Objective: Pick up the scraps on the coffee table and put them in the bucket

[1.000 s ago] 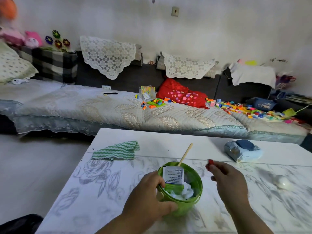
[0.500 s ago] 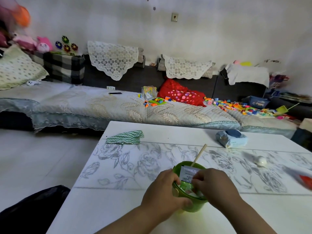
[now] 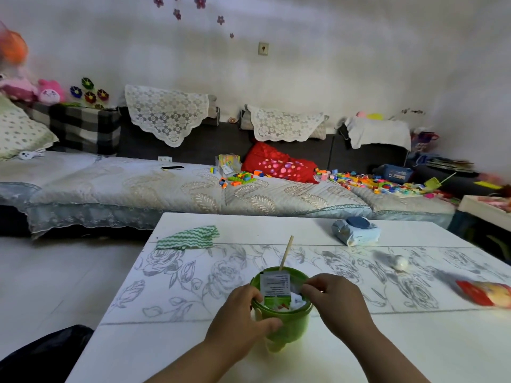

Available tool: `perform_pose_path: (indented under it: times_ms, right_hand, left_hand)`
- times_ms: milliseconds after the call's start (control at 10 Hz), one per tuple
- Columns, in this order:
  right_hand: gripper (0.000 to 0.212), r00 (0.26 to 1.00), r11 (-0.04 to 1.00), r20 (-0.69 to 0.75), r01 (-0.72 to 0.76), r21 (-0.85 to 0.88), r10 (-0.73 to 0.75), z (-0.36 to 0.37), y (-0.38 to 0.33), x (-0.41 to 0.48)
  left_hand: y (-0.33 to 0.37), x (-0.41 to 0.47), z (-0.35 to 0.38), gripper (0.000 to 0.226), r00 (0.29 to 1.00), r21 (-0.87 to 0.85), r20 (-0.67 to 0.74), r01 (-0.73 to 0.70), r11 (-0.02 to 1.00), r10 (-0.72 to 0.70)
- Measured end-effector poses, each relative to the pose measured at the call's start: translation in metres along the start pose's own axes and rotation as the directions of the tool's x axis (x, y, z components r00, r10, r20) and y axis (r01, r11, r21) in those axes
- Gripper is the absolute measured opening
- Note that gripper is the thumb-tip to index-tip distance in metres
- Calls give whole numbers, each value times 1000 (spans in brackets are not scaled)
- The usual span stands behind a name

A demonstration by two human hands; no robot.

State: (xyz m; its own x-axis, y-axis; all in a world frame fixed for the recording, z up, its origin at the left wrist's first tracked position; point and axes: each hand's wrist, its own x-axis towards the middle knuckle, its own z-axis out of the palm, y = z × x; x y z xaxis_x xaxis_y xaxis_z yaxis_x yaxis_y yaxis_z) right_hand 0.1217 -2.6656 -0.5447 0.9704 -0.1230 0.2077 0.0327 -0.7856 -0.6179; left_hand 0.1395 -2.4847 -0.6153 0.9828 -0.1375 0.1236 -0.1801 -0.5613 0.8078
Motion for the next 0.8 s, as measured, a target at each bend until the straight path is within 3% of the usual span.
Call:
perform_pose_path:
  times_ms: [300, 600, 700, 800]
  right_hand:
    - [9, 999, 999, 27, -32, 28, 31, 12, 2, 11]
    - [12, 996, 999, 76, -41, 11, 40, 29, 0, 18]
    - [14, 994, 999, 101, -43, -11, 44, 35, 3, 18]
    - [13, 994, 997, 90, -71, 6, 70, 31, 0, 19]
  left_hand:
    - [-14, 13, -5, 41, 999, 97, -7, -42, 994, 43]
    - [-25, 15, 0, 39, 1000, 36, 0, 7, 999, -7]
    - [-25, 14, -1, 44, 1000, 38, 25, -16, 999, 15]
    - [-15, 13, -10, 66, 998, 19, 50, -24, 1000, 23]
